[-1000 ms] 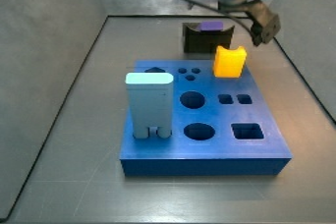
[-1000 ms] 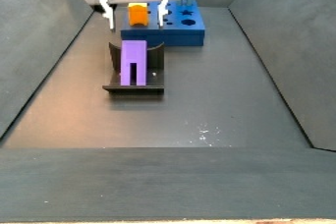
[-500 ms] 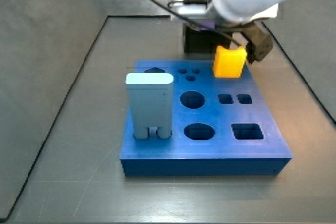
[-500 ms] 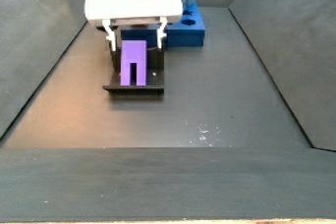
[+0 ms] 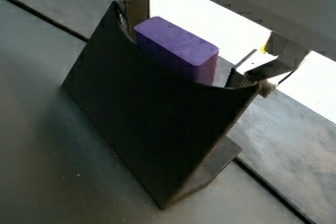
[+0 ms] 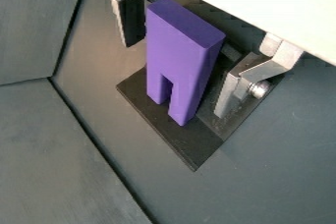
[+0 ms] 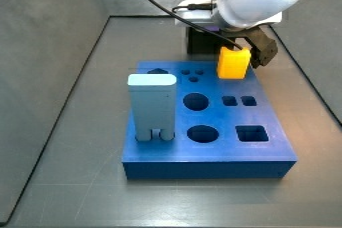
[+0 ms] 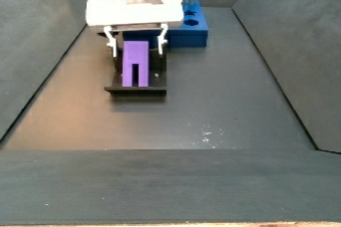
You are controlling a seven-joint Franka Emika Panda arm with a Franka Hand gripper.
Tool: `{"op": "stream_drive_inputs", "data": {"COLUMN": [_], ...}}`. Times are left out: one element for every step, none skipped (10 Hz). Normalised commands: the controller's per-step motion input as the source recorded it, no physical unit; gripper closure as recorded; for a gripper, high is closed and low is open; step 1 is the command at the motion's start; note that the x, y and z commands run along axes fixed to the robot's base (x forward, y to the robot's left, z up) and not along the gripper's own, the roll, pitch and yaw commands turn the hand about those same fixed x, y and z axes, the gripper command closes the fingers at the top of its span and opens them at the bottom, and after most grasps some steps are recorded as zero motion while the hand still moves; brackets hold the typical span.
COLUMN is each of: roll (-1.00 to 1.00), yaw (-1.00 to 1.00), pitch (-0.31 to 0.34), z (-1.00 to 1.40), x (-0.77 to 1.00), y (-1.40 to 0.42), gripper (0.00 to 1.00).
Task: Pick up the double-square object. Move up. Place the double-square object on the fixture. Regrasp the double-square object. Move to above the board. Insert the double-square object.
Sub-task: Regrasp the double-square object, then move to above the board.
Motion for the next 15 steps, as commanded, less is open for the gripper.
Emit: {"op": "stream_drive_inputs", "data": {"roll": [0.00,0.13,0.10,0.05,0.03,-0.01,-0.04,-0.06,-0.08,-0.08,-0.08,-0.07,-0.06,-0.06,-0.05], "yaw": [0.00,-0.10,-0.11,-0.10,-0.09,-0.08,-0.08,-0.07,-0.05,-0.02,-0.01,0.02,0.03,0.05,0.05], "pitch": [0.000,-0.027,-0.036,-0.041,-0.029,0.009,0.038,0.067,0.087,0.091,0.090,0.087,0.086,0.077,0.068], "z": [0.00,1.00,1.00,1.00,1.00,1.00,1.00,1.00,1.00,1.00,1.00,1.00,1.00,1.00,1.00], "x": [0.00,-0.23,-0.23,-0.23,-0.23,-0.22,-0.21,-0.21,-0.20,-0.20,-0.19,-0.19,-0.18,-0.18,-0.17], "y": [0.00,0.00,0.00,0.00,0.00,0.00,0.00,0.00,0.00,0.00,0.00,0.00,0.00,0.00,0.00], "gripper": [1.00,1.00,1.00,1.00,1.00,1.00,1.00,1.00,1.00,1.00,1.00,1.00,1.00,1.00,1.00]}}
